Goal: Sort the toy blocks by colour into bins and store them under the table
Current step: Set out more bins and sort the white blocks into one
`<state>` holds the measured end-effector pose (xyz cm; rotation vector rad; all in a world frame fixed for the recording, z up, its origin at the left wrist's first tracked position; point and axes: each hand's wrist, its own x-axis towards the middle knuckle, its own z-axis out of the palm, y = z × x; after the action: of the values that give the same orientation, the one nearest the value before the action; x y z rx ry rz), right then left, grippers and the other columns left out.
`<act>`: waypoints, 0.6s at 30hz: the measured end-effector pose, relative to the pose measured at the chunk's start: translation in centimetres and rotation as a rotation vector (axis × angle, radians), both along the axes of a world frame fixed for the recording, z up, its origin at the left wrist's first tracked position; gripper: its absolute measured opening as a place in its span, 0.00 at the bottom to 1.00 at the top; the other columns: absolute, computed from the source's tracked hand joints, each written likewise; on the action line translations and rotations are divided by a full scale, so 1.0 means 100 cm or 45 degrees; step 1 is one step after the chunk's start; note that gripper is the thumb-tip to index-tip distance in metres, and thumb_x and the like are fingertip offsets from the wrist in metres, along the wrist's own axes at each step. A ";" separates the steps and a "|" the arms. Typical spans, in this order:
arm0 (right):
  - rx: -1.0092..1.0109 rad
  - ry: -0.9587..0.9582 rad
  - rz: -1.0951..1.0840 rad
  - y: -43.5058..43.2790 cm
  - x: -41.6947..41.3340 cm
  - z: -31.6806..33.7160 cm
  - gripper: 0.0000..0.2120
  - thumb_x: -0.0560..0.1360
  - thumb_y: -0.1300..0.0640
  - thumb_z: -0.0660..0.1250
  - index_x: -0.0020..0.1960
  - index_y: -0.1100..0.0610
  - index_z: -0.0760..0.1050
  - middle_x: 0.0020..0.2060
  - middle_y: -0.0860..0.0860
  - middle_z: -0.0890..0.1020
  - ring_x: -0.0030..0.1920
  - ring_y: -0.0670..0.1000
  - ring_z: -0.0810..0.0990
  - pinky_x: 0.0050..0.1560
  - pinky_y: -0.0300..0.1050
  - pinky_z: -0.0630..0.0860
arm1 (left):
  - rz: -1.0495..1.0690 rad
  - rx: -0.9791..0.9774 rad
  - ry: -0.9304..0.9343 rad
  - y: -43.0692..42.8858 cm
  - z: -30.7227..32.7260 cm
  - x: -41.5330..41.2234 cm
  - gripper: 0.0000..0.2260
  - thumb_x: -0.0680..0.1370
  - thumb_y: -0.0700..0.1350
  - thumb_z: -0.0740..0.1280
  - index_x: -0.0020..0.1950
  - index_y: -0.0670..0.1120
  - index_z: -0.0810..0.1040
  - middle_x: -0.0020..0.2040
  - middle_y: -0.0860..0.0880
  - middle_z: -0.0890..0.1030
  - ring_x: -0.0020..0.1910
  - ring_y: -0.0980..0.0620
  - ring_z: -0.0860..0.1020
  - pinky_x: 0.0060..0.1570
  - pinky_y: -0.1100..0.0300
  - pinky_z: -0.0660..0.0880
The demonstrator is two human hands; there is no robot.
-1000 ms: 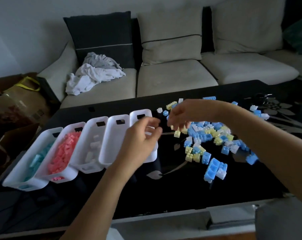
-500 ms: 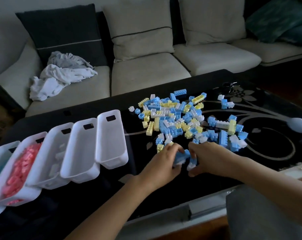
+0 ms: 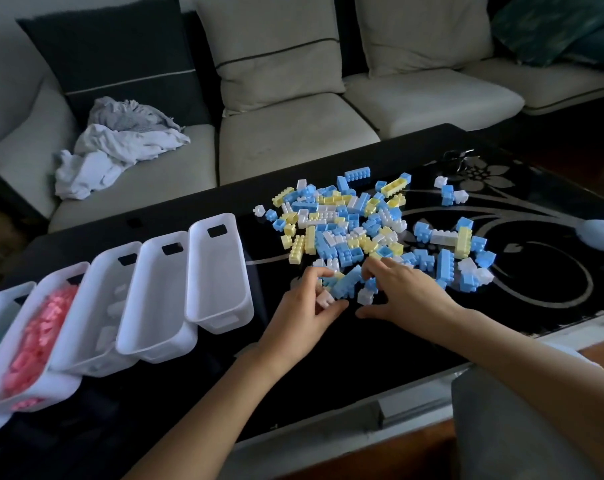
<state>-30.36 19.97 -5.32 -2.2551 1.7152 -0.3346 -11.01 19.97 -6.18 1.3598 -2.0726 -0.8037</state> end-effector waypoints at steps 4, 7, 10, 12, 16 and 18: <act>-0.078 0.062 0.029 0.000 0.011 -0.007 0.14 0.75 0.44 0.65 0.51 0.52 0.67 0.47 0.48 0.74 0.41 0.52 0.75 0.40 0.47 0.75 | 0.087 -0.031 -0.091 -0.013 0.021 0.009 0.12 0.80 0.49 0.61 0.62 0.47 0.71 0.40 0.52 0.78 0.32 0.61 0.77 0.29 0.66 0.73; -0.061 -0.021 0.020 -0.003 0.010 -0.003 0.05 0.77 0.55 0.63 0.46 0.57 0.70 0.44 0.51 0.78 0.41 0.51 0.75 0.42 0.46 0.73 | 0.238 -0.043 -0.137 -0.033 0.031 0.014 0.09 0.82 0.45 0.58 0.59 0.45 0.74 0.41 0.54 0.77 0.25 0.61 0.71 0.22 0.71 0.66; -0.076 -0.352 -0.060 -0.008 0.003 0.008 0.02 0.77 0.59 0.64 0.47 0.58 0.74 0.40 0.48 0.79 0.40 0.49 0.78 0.41 0.37 0.73 | 0.288 0.000 -0.225 -0.055 0.033 0.011 0.09 0.81 0.42 0.57 0.57 0.46 0.75 0.50 0.49 0.76 0.28 0.60 0.68 0.23 0.70 0.63; 0.054 -0.656 -0.165 -0.017 0.000 0.018 0.03 0.78 0.62 0.62 0.47 0.58 0.75 0.40 0.48 0.78 0.41 0.49 0.79 0.43 0.38 0.77 | 0.227 0.031 -0.324 -0.067 0.032 0.004 0.10 0.80 0.42 0.57 0.58 0.48 0.76 0.55 0.48 0.72 0.33 0.60 0.69 0.29 0.69 0.64; 0.827 -1.411 -0.391 -0.047 0.000 0.032 0.05 0.78 0.63 0.62 0.49 0.62 0.77 0.46 0.57 0.76 0.45 0.54 0.78 0.39 0.43 0.79 | 0.078 0.114 -0.485 -0.081 0.025 -0.006 0.13 0.78 0.41 0.61 0.61 0.51 0.75 0.58 0.49 0.69 0.42 0.56 0.72 0.40 0.63 0.69; 1.055 -1.598 -0.454 -0.060 0.005 0.036 0.07 0.77 0.60 0.65 0.51 0.63 0.77 0.46 0.59 0.78 0.42 0.53 0.79 0.34 0.42 0.79 | 0.024 0.105 -0.522 -0.084 0.022 -0.008 0.12 0.78 0.41 0.63 0.59 0.49 0.76 0.55 0.50 0.73 0.47 0.54 0.73 0.44 0.62 0.69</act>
<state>-29.89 13.95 -1.70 -0.7630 1.1383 -0.7248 -11.81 11.52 -4.02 1.7022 -2.3481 -0.6484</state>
